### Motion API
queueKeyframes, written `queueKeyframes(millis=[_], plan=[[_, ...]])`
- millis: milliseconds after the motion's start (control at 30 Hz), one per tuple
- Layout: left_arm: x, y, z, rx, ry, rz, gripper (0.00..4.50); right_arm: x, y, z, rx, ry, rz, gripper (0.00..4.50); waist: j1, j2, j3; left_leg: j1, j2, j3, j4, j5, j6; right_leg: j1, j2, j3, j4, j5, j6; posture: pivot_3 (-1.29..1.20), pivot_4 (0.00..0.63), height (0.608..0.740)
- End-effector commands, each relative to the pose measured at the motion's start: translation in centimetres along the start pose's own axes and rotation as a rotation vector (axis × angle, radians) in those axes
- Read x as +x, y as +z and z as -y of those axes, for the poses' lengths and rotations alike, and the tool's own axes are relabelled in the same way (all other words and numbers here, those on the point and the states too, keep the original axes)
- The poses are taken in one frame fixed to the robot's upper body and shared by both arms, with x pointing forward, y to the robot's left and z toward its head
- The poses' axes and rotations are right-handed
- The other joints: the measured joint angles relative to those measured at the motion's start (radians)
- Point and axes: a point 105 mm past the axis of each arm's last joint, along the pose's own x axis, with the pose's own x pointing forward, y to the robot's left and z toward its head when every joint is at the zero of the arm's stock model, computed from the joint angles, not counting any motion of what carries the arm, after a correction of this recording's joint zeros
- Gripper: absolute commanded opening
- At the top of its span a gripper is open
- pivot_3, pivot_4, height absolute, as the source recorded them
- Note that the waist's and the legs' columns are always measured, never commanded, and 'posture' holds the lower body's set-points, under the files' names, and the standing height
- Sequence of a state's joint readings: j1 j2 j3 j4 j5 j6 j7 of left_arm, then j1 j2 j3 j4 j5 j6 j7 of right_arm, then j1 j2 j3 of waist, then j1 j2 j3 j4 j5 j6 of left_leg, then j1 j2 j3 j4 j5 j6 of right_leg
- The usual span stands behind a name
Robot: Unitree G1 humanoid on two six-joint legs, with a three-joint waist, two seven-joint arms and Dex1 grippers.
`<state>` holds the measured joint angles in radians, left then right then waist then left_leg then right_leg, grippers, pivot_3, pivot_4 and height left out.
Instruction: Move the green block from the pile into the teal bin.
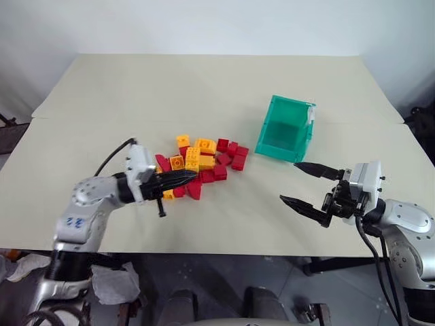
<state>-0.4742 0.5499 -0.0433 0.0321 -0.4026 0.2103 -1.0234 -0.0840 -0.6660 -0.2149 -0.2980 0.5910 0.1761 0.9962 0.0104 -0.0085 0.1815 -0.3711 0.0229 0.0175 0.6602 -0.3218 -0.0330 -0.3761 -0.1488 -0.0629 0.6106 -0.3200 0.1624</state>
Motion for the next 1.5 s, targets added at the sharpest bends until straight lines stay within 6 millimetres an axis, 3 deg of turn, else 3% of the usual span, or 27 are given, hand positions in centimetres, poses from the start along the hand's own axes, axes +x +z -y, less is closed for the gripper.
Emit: queueKeyframes(millis=[33,233,333,433,567,900,1033,1167,1267,1367,1500], plan=[[1.2,-1.8,-1.3,0.029,-0.006,-0.112,0.04,0.1,1.5,-0.4,-0.057,-0.02,0.043,4.5,0.001,0.0,0.0,0.0,0.0,0.0,0.0,0.0,0.0,0.0,0.0,0.0,0.0,0.0,0.0,0.0,0.15,0.74],[1.3,-3.3,-5.8,0.031,0.141,-0.197,0.04,0.0,1.6,-0.8,-0.058,-0.064,0.05,4.5,0.01,-0.001,0.001,-0.001,0.0,0.0,0.002,0.0,0.001,0.0,0.0,0.0,0.0,0.0,0.0,0.0,0.15,0.74],[1.0,-2.9,-8.6,0.027,0.297,-0.166,0.04,0.1,1.4,-1.1,-0.053,-0.074,0.053,4.5,0.014,-0.002,0.001,-0.001,0.0,0.0,0.002,-0.001,0.001,0.0,0.0,0.0,0.0,0.0,0.001,0.0,0.15,0.74],[0.7,-2.5,-9.6,0.004,0.343,-0.126,0.04,0.2,1.3,-1.2,-0.049,-0.082,0.057,4.5,0.014,-0.002,0.001,-0.002,0.0,0.0,0.003,-0.001,0.001,0.0,0.0,0.0,0.0,0.001,0.001,0.0,0.15,0.74],[-0.4,-3.9,-10.3,-0.031,0.395,-0.155,0.04,0.5,1.0,-1.4,-0.04,-0.08,0.058,4.5,0.012,-0.002,0.001,-0.001,0.0,0.0,0.003,-0.001,0.001,0.0,0.0,-0.001,0.0,0.001,0.001,0.0,0.15,0.74],[-1.3,-4.4,-3.1,0.064,0.0,-0.225,0.04,1.0,0.8,-1.6,-0.021,-0.05,0.055,4.5,0.011,-0.002,0.001,-0.001,0.001,0.001,0.003,-0.001,0.001,0.0,0.0,-0.001,0.001,0.001,0.001,0.0,0.15,0.74],[-1.7,-3.9,-2.2,0.062,-0.013,-0.229,0.04,1.0,0.8,-1.8,-0.017,-0.035,0.049,4.5,0.013,-0.002,0.001,-0.001,0.001,0.001,0.004,-0.001,0.002,0.0,0.0,-0.001,0.001,0.001,0.001,0.0,0.15,0.74],[-4.2,-2.1,-2.9,0.048,0.042,-0.181,0.04,0.8,1.1,-1.8,-0.022,-0.019,0.042,4.5,0.009,-0.002,0.001,-0.001,0.001,0.001,0.004,-0.001,0.002,0.0,0.0,-0.001,0.001,0.001,0.001,0.0,0.15,0.74],[-6.6,-0.9,-3.4,0.019,0.083,-0.135,0.57,0.7,1.4,-1.9,-0.023,0.001,0.036,4.5,0.004,-0.002,0.001,-0.001,0.002,0.001,0.003,-0.001,0.001,-0.001,0.001,-0.001,0.002,0.001,0.001,0.0,0.15,0.74],[-9.5,-0.4,-4.4,0.002,0.188,-0.138,1.4,0.8,1.4,-2.0,-0.034,0.035,0.01,4.5,-0.002,-0.002,0.001,-0.001,0.002,0.001,0.003,-0.002,0.001,-0.001,0.0,-0.001,0.002,0.001,0.001,0.0,0.15,0.74],[-12.9,-1.4,-4.7,0.008,0.298,-0.21,2.56,0.9,1.3,-1.7,-0.037,0.037,0.001,4.5,-0.002,-0.002,0.001,-0.001,0.002,0.001,0.003,-0.002,0.001,-0.001,0.0,-0.001,0.002,0.001,0.001,0.0,0.15,0.74]])
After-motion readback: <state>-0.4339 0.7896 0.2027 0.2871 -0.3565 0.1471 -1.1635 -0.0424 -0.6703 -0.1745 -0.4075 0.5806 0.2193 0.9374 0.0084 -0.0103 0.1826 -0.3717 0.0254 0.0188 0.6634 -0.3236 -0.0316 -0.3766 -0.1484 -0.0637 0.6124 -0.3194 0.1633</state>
